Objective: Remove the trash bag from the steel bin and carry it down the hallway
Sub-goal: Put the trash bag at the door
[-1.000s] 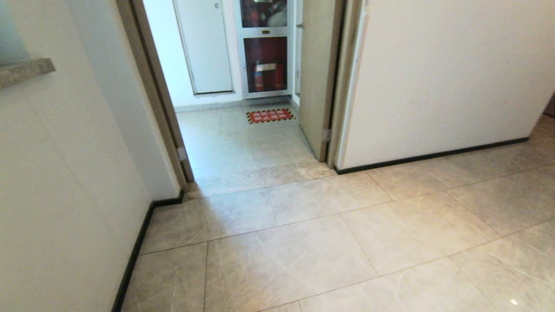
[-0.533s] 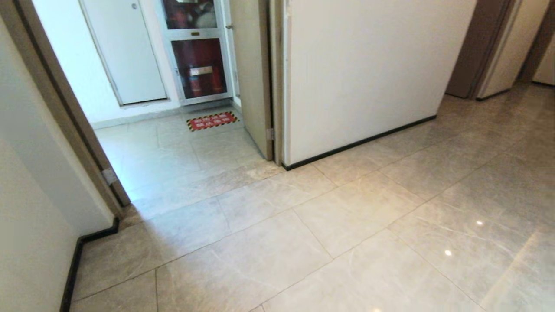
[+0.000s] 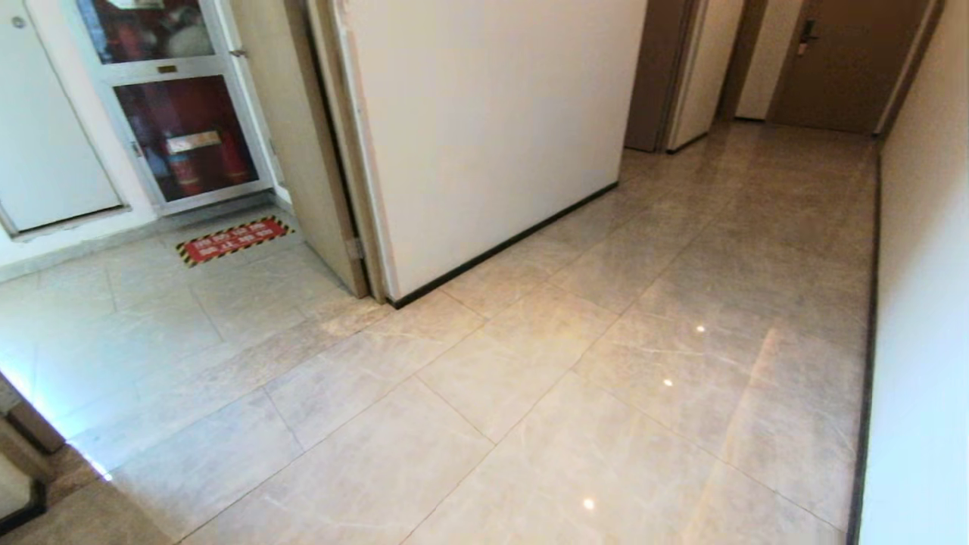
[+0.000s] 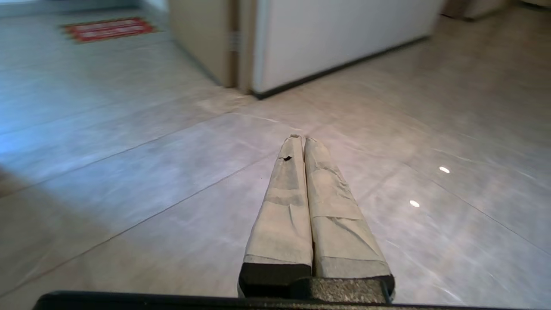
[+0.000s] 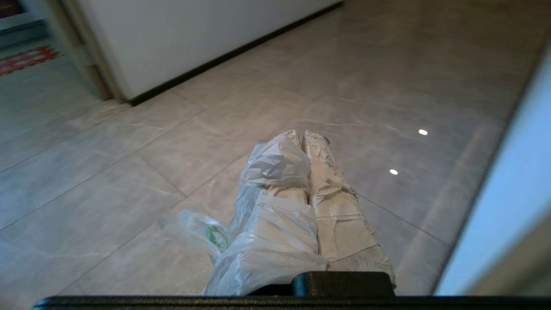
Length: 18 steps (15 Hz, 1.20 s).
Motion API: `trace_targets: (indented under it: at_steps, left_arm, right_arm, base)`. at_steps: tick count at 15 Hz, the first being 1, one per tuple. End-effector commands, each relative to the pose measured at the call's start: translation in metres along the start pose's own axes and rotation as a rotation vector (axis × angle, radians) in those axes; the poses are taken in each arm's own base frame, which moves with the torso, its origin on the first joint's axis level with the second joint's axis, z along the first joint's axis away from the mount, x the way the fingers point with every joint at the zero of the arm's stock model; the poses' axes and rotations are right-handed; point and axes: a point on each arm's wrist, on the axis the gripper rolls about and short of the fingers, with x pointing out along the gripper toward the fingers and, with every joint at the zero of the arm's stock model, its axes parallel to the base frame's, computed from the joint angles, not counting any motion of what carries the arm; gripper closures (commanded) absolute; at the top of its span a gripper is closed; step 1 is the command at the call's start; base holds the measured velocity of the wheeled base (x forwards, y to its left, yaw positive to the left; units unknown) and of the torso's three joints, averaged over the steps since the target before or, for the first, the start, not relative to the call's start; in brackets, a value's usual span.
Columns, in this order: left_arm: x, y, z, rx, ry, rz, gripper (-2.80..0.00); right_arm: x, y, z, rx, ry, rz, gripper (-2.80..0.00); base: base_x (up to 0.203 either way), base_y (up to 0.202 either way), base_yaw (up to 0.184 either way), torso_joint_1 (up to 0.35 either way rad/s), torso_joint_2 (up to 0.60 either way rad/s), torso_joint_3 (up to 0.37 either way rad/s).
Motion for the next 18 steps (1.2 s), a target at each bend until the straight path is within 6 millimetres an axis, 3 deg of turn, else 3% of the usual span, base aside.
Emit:
trace_targets:
  at_steps: [1, 9, 18]
  left_arm:
    - [0.0, 0.0, -0.0001, -0.001, 0.0, 0.002, 0.0]
    - [0.0001, 0.0, -0.0003, -0.001, 0.001, 0.001, 0.0]
    - [0.0, 0.0, -0.0001, 0.005, 0.001, -0.001, 0.0]
  right_arm:
    - [-0.0002, 0.0, 0.0, 0.0, -0.002, 0.0, 0.0]
    - [0.0, 0.0, 0.0002, 0.003, -0.002, 0.0, 0.0]
    - [-0.0001, 0.0, 0.0003, 0.004, -0.004, 0.0, 0.0]
  base:
    - [-0.001, 0.007, -0.169, 0.001, 0.0, 0.009]
    - [0.0, 0.007, -0.158, 0.003, 0.0, 0.004]
    - [0.0, 0.0, 0.0, 0.0, 0.0, 0.0]
